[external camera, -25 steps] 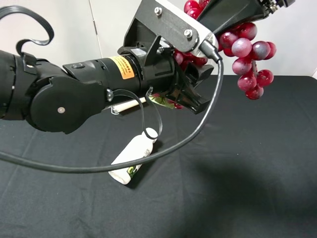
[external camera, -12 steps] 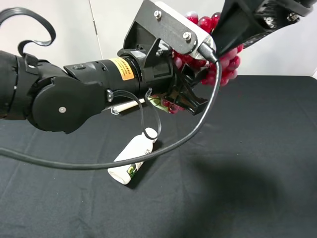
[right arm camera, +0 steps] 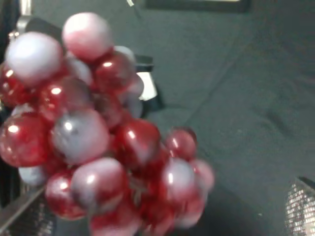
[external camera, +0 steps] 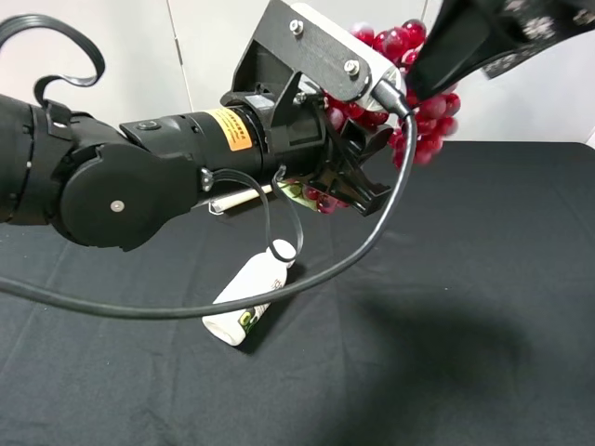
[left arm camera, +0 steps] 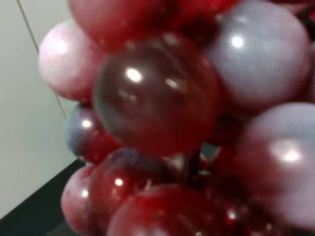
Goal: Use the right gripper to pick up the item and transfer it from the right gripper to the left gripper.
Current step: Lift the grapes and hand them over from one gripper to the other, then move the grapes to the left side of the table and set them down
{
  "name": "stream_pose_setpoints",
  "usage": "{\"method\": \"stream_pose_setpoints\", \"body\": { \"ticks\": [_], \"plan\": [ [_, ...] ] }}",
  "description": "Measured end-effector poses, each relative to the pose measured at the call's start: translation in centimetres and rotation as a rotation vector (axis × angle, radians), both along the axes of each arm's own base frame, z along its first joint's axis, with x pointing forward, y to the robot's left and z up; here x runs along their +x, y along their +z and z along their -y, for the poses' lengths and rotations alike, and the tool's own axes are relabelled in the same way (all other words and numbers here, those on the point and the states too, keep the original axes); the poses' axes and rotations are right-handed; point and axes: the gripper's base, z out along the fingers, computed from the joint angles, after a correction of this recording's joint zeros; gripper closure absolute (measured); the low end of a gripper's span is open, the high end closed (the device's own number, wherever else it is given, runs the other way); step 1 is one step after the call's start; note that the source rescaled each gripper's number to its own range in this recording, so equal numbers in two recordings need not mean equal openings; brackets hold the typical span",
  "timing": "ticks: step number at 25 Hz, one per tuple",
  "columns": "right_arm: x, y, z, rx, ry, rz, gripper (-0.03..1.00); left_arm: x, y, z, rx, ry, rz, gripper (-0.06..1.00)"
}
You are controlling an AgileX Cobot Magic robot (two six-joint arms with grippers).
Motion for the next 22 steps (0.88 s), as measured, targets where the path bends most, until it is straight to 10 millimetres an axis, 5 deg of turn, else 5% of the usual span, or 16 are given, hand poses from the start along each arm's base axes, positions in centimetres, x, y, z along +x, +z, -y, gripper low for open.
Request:
{"method": "stream_pose_setpoints", "body": {
  "ticks": [11, 22],
  "plan": [
    [-4.4, 2.4, 2.8, 0.046, -0.073, 0.114, -0.03, 0.0, 0.0, 0.0, 0.002, -0.003, 0.002, 0.91],
    [-11.2, -2.7, 6.3, 0.089, -0.184, 0.022, -0.03, 0.0, 0.0, 0.0, 0.002, -0.003, 0.002, 0.92]
  ]
}}
